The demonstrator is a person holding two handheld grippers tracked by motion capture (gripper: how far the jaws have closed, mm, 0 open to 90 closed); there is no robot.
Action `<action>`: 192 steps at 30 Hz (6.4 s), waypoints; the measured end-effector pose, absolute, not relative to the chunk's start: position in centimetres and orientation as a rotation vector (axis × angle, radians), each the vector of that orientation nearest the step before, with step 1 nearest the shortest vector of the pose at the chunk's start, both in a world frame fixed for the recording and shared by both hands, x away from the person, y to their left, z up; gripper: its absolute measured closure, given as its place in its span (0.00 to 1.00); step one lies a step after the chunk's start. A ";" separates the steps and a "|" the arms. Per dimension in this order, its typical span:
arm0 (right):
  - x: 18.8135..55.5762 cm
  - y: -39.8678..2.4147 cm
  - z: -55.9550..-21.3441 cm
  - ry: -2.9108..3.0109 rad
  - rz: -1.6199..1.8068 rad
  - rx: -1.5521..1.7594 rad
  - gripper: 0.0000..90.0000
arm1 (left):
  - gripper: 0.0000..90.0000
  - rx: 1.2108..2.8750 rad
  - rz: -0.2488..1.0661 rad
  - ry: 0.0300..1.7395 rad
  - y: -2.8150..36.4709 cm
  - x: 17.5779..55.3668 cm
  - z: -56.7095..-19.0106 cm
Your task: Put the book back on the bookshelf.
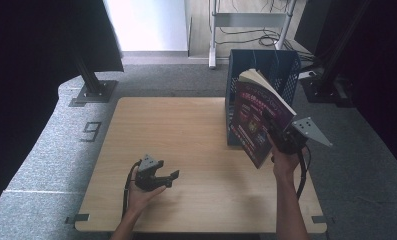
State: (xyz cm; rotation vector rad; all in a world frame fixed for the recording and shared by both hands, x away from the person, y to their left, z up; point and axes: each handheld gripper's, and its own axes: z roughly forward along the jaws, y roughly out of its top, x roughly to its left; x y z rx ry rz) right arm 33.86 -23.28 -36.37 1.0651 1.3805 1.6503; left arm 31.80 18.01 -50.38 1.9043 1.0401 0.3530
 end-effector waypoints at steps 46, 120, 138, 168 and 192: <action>41.4 -21.3 -34.9 1.326 1.500 1.078 0.91 | 0.25 1.904 0.352 1.023 17.6 31.8 -50.2; 49.5 -19.3 -36.6 1.229 1.396 1.195 0.91 | 0.25 1.856 0.392 1.090 19.8 31.5 -50.0; 51.1 -18.5 -37.7 1.235 1.369 1.196 0.91 | 0.25 1.848 0.395 1.099 20.2 31.4 -50.0; 52.9 -17.3 -41.7 1.342 1.321 1.247 0.90 | 0.25 1.862 0.406 1.112 20.3 31.5 -50.4; 51.7 -17.2 -42.6 1.475 1.256 1.248 0.87 | 0.24 1.877 0.402 1.097 19.7 31.4 -50.4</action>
